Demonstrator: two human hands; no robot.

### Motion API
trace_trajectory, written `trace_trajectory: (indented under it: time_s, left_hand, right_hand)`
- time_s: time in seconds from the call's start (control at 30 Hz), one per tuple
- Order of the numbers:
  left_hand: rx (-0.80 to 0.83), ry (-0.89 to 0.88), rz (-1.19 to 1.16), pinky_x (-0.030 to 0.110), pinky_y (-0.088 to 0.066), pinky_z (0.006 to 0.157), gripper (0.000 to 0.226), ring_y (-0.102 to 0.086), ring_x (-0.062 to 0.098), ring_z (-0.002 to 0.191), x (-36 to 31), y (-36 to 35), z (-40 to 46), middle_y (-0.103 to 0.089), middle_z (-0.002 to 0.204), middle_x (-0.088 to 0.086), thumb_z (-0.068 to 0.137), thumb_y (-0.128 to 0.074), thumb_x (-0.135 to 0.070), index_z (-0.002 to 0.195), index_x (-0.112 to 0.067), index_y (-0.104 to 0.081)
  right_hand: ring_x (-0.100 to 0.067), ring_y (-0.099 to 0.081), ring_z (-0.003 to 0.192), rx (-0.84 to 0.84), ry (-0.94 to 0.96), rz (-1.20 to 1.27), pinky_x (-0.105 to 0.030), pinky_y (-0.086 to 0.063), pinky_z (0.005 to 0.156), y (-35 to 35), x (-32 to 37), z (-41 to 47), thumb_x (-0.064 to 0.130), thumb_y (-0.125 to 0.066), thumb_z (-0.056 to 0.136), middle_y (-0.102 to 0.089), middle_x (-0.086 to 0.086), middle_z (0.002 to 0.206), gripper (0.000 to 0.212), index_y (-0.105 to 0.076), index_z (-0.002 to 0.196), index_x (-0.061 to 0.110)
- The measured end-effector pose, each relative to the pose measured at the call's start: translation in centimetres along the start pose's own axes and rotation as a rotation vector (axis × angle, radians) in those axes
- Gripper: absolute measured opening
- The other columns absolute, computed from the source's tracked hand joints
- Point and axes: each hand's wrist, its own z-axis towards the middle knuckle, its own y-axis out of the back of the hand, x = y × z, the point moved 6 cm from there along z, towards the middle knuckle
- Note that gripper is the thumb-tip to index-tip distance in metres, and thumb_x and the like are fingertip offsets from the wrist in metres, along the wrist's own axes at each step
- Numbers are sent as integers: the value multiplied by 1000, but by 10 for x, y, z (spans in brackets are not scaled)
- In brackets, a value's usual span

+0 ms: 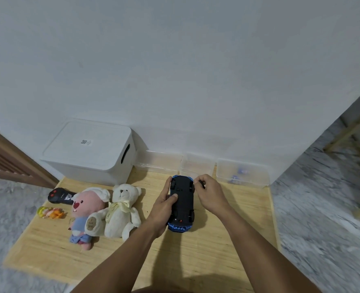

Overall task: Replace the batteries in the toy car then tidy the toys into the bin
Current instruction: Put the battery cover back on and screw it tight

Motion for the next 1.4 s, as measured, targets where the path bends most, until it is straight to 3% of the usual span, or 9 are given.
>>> trace_trajectory:
  time_s: [0.27, 0.47, 0.83, 1.1, 1.23, 1.4]
  left_hand:
    - [12, -37, 43, 41, -55, 91, 59, -66, 26, 107, -5, -6, -2, -66, 116, -7, 102, -41, -10, 148, -45, -29]
    - [10, -51, 33, 36, -56, 88, 58, -66, 23, 107, -7, -8, -2, -66, 113, -13, 102, -40, -9, 147, -45, -32]
    - [-6, -60, 36, 42, -54, 93, 59, -64, 26, 109, -6, -12, 0, -68, 110, -11, 102, -40, -9, 147, -45, -30]
    - [-12, -65, 39, 42, -52, 98, 59, -64, 20, 110, -5, -12, 1, -67, 114, -15, 102, -41, -9, 147, -46, -31]
    - [-17, -63, 32, 47, -52, 97, 59, -65, 24, 109, -4, -10, 1, -68, 115, -10, 102, -41, -9, 146, -47, -31]
    - [-19, -70, 38, 46, -53, 96, 58, -66, 23, 108, -4, -9, 0, -67, 118, -9, 102, -40, -10, 146, -46, -32]
  right_hand:
    - [-10, -56, 83, 0, 88, -72, -22, -42, 68, -13, 0, -5, 25, -56, 93, -61, 6, 93, 9, -59, 84, 27]
    - [-4, -53, 79, -57, 119, -98, -17, -39, 65, -13, 0, -9, 27, -59, 91, -55, 12, 89, 7, -61, 84, 29]
    - [-18, -61, 80, -184, 180, -219, -32, -48, 67, -15, 4, -15, 24, -56, 91, -58, 6, 90, 11, -66, 91, 18]
    - [-21, -62, 76, -285, 142, -244, -32, -48, 64, -12, 7, -18, 24, -61, 88, -62, 3, 85, 11, -70, 86, 18]
    - [-17, -61, 74, -287, 15, -84, -28, -49, 66, -8, 2, -14, 21, -65, 84, -67, 2, 84, 9, -73, 82, 19]
    - [-15, -58, 71, -230, 104, -171, -29, -48, 65, -8, 9, -18, 22, -65, 85, -63, 3, 81, 9, -73, 82, 19]
